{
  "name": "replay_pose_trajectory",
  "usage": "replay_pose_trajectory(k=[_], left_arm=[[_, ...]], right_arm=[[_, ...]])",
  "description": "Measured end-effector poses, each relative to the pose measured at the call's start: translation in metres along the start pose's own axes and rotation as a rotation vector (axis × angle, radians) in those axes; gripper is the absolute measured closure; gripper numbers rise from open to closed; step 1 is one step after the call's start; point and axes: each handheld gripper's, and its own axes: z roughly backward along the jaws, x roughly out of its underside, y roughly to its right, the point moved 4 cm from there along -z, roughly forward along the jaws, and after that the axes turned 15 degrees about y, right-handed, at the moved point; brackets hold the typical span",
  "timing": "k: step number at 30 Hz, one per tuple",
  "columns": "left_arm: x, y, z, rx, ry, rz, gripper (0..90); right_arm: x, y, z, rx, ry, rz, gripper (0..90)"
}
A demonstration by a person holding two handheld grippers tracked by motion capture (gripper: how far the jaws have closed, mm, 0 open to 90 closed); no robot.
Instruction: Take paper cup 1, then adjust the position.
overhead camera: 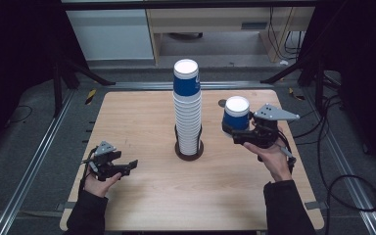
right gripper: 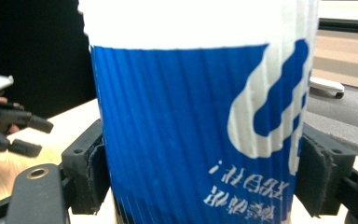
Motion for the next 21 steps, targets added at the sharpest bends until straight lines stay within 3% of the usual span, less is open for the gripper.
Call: replay_pose_trajectory(k=[18,21], left_arm=[[-0.011,0.02,0.002,0.081,0.008,-0.029,18.7],[-0.014,0.023,0.002,0.092,0.01,-0.034,18.6]], right_arm=[[0.052,-0.019,0.006,-0.11,-0.11,0.013,19.6],[0.06,-0.026,0.005,-0.145,-0.14,0.041,19.6]])
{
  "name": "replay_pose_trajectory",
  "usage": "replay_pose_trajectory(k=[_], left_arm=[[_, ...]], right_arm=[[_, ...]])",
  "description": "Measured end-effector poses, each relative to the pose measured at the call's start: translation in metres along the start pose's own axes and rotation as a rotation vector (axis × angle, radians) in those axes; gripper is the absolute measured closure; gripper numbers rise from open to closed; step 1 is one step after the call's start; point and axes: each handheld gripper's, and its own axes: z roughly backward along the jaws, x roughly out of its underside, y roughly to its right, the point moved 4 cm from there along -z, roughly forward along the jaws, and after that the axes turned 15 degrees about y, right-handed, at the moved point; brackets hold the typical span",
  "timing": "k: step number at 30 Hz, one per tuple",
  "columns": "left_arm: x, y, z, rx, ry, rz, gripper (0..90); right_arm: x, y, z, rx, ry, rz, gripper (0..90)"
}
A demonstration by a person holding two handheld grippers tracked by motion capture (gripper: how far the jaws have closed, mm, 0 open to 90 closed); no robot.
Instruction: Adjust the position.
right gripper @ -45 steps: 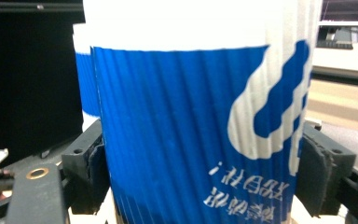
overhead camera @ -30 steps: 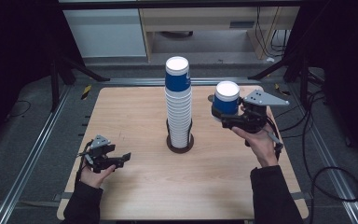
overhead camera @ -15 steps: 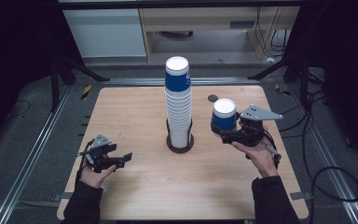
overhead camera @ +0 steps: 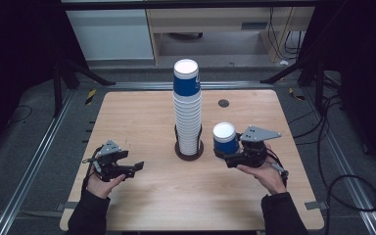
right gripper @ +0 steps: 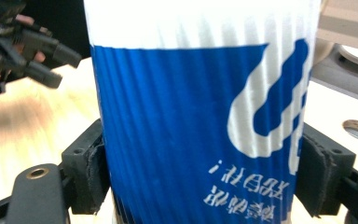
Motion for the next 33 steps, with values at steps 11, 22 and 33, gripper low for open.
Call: replay_pose_trajectory(k=[11,22,33], left_arm=[[-0.012,0.019,-0.001,0.064,0.014,-0.03,18.7],[-0.021,0.035,-0.005,0.124,0.02,-0.049,18.6],[-0.032,0.048,-0.006,0.174,0.035,-0.074,18.5]], right_arm=[[0.015,-0.014,-0.007,-0.078,-0.042,0.008,19.6],[0.025,-0.031,-0.023,-0.171,-0.097,0.066,19.7],[0.033,-0.046,-0.037,-0.247,-0.146,0.096,19.7]])
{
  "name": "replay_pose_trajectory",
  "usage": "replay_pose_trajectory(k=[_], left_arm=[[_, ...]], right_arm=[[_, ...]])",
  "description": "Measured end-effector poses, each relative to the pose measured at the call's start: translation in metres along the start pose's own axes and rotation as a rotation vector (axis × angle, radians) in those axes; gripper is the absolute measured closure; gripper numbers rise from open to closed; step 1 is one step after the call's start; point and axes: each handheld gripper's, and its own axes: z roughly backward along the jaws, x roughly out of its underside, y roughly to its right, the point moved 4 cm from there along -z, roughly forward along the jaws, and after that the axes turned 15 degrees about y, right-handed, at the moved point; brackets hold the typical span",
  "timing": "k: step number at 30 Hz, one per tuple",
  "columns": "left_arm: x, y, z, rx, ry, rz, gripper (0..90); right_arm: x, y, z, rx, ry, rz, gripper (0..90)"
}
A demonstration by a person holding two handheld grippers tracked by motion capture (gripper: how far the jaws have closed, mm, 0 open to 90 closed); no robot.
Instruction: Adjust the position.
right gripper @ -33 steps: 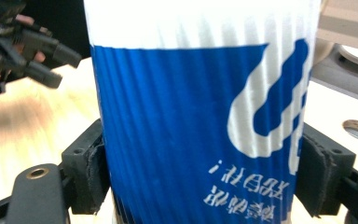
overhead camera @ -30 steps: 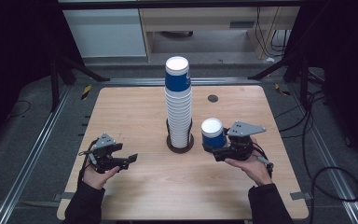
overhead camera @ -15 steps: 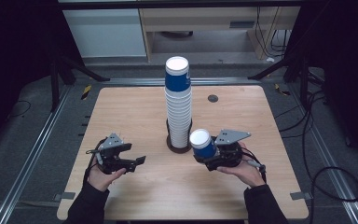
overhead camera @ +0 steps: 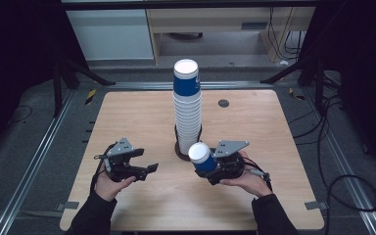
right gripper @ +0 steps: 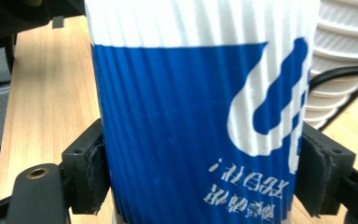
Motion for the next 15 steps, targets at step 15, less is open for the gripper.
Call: replay_pose_trajectory(k=[15], left_arm=[[-0.005,0.019,-0.006,0.066,0.004,-0.014,18.3]], right_arm=[[0.007,-0.011,-0.021,-0.074,-0.035,0.013,19.8]])
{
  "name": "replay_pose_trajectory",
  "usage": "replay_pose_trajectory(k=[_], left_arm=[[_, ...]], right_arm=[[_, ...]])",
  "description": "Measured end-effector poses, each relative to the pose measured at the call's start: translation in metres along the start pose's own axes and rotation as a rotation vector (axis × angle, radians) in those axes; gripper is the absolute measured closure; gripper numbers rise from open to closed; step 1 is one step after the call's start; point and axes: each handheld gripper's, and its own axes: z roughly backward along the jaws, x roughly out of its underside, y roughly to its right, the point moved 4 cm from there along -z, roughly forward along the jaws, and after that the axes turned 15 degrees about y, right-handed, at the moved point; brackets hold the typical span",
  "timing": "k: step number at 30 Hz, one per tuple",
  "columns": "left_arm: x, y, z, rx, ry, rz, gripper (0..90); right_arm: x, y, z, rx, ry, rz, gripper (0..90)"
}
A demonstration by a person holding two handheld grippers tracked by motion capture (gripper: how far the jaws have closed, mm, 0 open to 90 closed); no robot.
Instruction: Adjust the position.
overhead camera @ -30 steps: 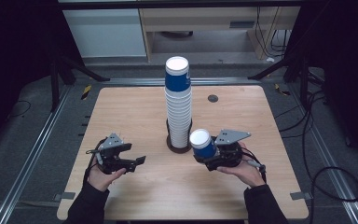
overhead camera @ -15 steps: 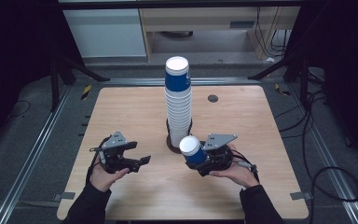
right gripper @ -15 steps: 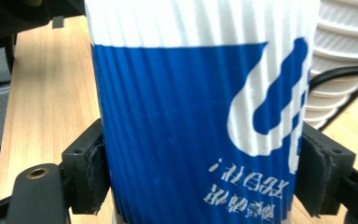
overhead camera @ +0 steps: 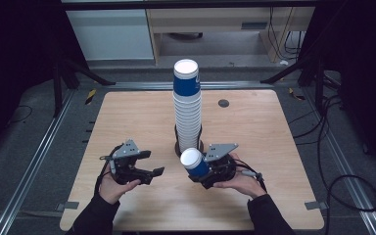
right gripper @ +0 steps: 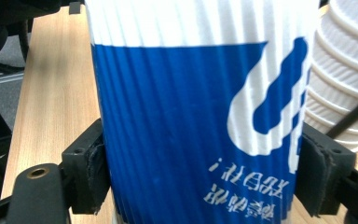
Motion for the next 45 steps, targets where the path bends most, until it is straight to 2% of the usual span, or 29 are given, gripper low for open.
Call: replay_pose_trajectory(k=[6,18,25,32,45], left_arm=[[-0.003,0.005,0.0,0.021,0.004,-0.007,18.2],[-0.006,0.016,-0.007,0.071,-0.003,-0.015,17.9],[-0.009,0.02,-0.008,0.087,-0.009,-0.023,17.8],[-0.01,0.023,-0.018,0.108,-0.037,-0.036,17.6],[-0.01,0.03,-0.034,0.145,-0.069,-0.054,18.8]], right_arm=[[0.004,-0.003,-0.011,-0.022,-0.024,0.012,19.8],[0.004,-0.007,-0.025,-0.05,-0.041,0.04,19.9],[0.002,-0.009,-0.035,-0.063,-0.041,0.06,19.9],[0.0,-0.011,-0.038,-0.067,-0.032,0.073,19.9],[0.002,-0.017,-0.044,-0.089,-0.051,0.091,19.9]])
